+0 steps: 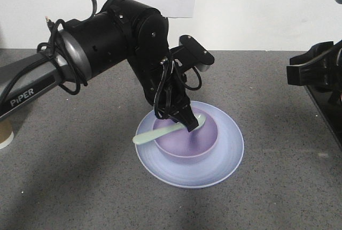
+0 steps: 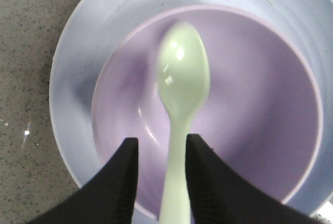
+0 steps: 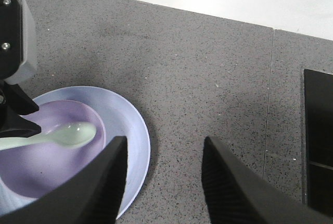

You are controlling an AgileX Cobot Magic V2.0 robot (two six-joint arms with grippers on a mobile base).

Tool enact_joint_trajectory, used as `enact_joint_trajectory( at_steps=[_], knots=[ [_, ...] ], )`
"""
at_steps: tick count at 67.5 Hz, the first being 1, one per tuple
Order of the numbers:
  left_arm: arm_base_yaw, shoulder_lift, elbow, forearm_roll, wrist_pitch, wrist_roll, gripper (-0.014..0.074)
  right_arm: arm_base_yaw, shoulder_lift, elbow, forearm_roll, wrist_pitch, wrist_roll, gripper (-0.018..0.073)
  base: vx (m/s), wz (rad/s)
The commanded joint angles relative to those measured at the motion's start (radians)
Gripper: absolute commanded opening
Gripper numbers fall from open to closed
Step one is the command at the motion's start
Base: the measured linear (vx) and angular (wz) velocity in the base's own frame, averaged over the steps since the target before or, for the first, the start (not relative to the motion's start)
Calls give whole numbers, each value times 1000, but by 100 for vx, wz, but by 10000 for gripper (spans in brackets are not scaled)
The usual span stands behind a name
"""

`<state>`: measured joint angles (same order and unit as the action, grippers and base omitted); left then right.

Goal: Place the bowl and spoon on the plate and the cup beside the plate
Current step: 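Lower the pale green spoon into the bowl with the left gripper and release, then move the left gripper over the brown paper cup and grasp its rim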

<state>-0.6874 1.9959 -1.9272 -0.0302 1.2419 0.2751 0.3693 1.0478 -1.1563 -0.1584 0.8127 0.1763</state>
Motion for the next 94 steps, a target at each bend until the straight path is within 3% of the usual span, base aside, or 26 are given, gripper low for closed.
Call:
enact_joint_trajectory(
  at_steps=[1, 27, 37, 46, 58, 66, 74, 87, 94],
  knots=[
    [-5, -57, -28, -11, 10, -16, 264, -4, -13, -26, -18, -69, -7, 339, 0, 0],
    [-5, -60, -31, -9, 10, -22, 265, -4, -13, -26, -18, -69, -7, 339, 0, 0],
    [-5, -88, -33, 3, -52, -22, 265, -4, -13, -26, -21, -97, -7, 339, 0, 0],
    [-5, -159, -33, 93, -152, -47, 265, -4, -13, -26, -26, -139, -7, 339, 0, 0],
    [20, -305, -33, 342, -268, -244, 265, -4, -13, -26, -70, -181, 1, 339, 0, 0],
    [80, -399, -32, 494, -278, -341, 265, -4, -13, -27, -112, -204, 9, 339, 0, 0],
    [166, -458, -32, 585, -255, -402, 265, -4, -13, -29, -163, -238, 79, 295, 0, 0],
    [362, -497, -32, 599, -256, -416, 265, -4, -13, -29, -245, -307, 167, -14, 0, 0],
    [468, -495, -32, 562, -219, -442, 265, -4, -13, -29, -245, -310, 171, -12, 0, 0]
  ],
)
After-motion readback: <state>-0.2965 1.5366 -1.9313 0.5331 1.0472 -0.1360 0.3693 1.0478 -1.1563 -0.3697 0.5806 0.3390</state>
